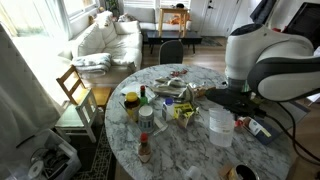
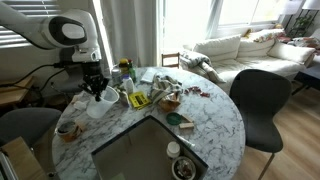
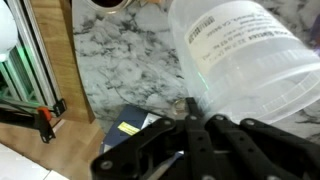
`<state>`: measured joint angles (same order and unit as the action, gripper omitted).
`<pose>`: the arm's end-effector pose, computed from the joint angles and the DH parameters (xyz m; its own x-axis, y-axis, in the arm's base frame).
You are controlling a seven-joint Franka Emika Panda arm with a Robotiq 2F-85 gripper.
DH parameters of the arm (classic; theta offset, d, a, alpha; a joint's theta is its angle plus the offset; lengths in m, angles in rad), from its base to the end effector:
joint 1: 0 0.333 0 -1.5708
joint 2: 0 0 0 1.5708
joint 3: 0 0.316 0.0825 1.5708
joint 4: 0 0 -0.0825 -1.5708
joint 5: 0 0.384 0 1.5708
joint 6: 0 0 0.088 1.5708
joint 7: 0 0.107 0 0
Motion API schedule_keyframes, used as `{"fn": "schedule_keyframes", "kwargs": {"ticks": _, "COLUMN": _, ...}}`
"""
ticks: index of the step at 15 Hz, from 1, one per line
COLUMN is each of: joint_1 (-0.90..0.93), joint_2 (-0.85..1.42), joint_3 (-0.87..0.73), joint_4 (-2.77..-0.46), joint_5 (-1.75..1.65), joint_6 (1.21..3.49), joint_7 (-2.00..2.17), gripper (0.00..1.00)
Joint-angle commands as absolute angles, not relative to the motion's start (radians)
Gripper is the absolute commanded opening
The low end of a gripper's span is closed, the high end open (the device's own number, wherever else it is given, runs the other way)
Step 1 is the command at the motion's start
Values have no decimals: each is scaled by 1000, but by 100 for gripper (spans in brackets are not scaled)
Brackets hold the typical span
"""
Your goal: Remote the plastic cup and silver cup from the clear case and put them in an upright position
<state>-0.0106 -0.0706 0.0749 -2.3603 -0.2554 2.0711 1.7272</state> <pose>0.4670 0.0169 0.3409 0.0763 -0.9705 0.2285 -0.9801 -0.0308 0.1962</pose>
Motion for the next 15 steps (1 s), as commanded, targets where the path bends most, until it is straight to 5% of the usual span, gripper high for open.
{"fn": "schedule_keyframes", "kwargs": {"ticks": 1, "joint_1": 2, "joint_2": -65, "joint_3": 68, "joint_4": -2359, "joint_5": -263, "joint_6": 2083, "joint_7": 1726, "gripper": 5}}
{"fn": "schedule_keyframes", "kwargs": {"ticks": 15, "joint_1": 35, "joint_2": -9, "joint_3": 74, "joint_4": -2450, "joint_5": -646, "joint_6": 2372, "joint_7": 1664, "gripper": 1}}
